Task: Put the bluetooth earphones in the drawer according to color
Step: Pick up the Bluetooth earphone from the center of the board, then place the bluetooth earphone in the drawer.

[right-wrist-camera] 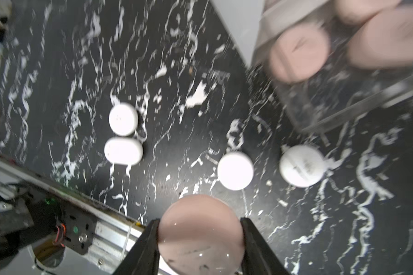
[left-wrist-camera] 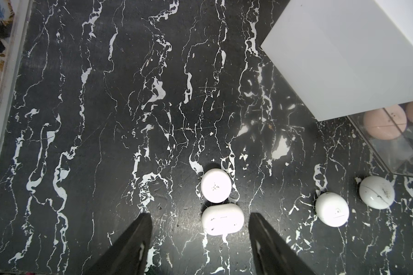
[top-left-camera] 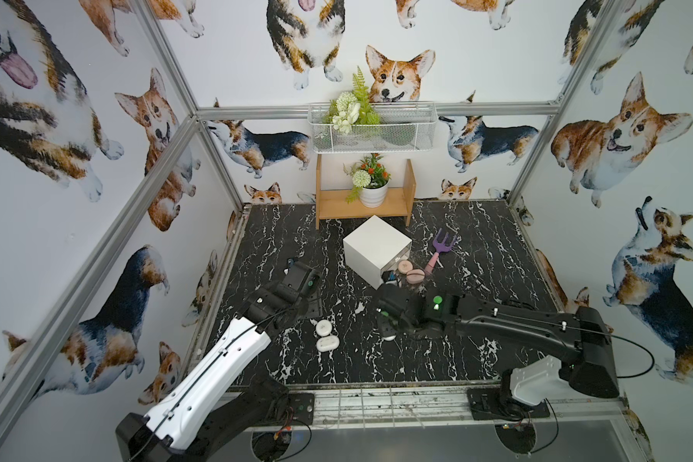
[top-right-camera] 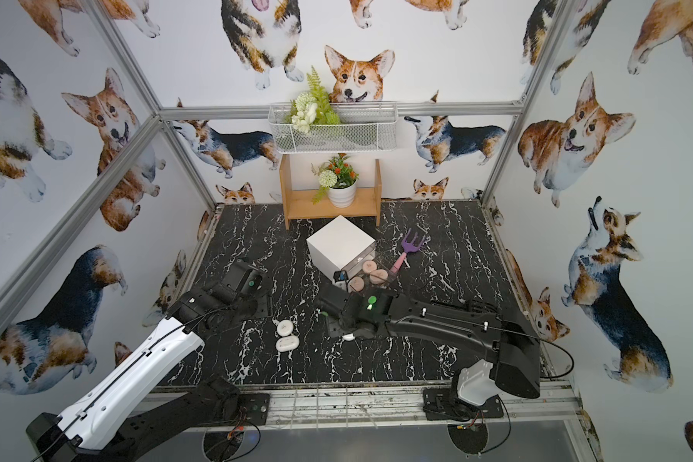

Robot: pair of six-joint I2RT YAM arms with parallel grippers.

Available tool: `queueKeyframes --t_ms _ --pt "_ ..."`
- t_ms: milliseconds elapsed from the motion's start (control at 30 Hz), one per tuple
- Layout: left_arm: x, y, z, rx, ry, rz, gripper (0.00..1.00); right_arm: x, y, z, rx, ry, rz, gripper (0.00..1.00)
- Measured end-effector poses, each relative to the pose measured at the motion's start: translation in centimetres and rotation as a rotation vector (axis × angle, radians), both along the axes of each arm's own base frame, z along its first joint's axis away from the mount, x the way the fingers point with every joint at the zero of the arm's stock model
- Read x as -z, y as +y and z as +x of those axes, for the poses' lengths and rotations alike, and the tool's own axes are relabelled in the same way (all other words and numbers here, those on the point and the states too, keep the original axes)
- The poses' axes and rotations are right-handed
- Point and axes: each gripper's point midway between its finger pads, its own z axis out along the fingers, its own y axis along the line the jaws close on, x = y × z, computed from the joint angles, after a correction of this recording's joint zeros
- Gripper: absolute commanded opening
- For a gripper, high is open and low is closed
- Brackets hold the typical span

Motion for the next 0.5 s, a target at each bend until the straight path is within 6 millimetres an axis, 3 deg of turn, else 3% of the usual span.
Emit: queueKeyframes --t_ms 100,200,367,500 --pt "0.1 -0.1 0.0 0.002 0.004 -0.002 0.70 -2.4 -3.0 4.5 0.089 -0.056 0.012 0.43" --pt "0.2 -0.1 0.0 0.002 0.007 -0.001 0.70 -2.9 -5.8 7.4 0.146 -0.075 -0.003 0.43" --pt "0.3 -0.1 0.0 0.003 0.013 0.001 0.70 -0.9 -8.7 10.8 0.189 -0.050 -0.042 0.44" --pt "0.3 -0.1 0.0 0.003 0.013 0.001 0.70 1.1 -8.6 11.6 0.163 -0.006 -0.049 0.44"
